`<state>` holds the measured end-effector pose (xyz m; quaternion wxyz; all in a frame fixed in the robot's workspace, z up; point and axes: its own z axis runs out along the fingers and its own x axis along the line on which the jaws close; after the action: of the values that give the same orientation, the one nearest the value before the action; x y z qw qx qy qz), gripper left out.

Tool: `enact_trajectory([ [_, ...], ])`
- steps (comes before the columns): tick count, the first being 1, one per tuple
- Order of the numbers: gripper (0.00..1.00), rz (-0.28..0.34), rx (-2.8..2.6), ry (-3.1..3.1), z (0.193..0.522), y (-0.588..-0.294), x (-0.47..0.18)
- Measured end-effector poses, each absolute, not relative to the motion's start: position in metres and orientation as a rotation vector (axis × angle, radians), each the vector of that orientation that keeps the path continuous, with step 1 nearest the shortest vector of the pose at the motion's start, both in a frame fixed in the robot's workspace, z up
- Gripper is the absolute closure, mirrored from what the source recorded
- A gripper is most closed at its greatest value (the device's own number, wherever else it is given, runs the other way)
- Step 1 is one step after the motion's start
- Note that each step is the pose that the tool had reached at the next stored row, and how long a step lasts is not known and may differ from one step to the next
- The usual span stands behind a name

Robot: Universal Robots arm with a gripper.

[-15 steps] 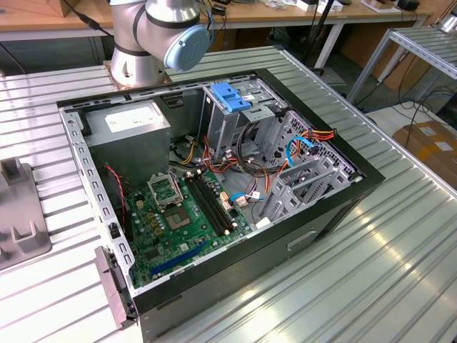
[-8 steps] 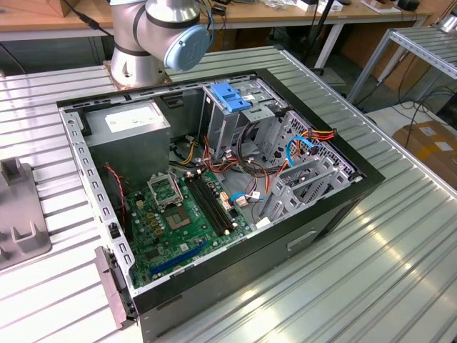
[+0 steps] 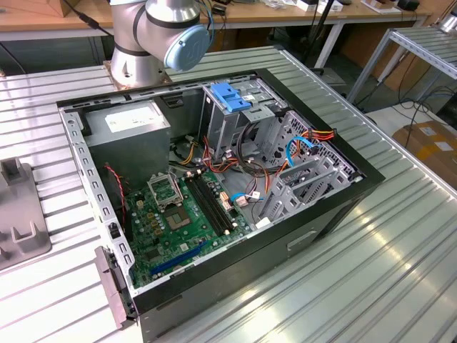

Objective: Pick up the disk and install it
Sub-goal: 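Pick up the disk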

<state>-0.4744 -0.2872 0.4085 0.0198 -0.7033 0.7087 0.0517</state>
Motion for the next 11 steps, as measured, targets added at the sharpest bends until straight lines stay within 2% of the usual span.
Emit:
enact_trajectory([
  [11, 0.63, 0.16, -2.182, 2.199, 0.4109, -0.2872, -0.4744],
])
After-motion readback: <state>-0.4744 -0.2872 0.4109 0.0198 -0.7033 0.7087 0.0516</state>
